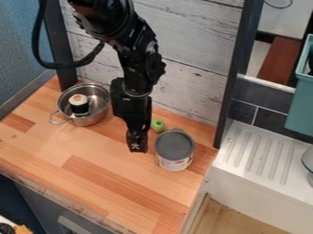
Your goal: Take roll out of the pot and put it on the bottom right side of the table
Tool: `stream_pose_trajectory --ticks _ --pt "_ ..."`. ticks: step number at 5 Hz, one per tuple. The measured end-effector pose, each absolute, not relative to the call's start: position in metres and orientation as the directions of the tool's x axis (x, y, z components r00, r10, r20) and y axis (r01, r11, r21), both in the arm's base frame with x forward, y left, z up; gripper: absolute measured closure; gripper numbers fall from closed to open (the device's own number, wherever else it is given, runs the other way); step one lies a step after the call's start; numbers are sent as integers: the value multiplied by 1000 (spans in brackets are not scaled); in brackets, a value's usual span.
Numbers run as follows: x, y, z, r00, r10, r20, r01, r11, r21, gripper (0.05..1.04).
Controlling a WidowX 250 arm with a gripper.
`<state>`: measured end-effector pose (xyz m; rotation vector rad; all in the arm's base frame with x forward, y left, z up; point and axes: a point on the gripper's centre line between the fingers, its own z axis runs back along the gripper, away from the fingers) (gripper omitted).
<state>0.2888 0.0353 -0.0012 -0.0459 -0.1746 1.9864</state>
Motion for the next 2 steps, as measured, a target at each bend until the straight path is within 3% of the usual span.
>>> stream_pose_trajectory --ticks 2 --pt "281 51 -6 -440 895 71 -895 -429 -125 84"
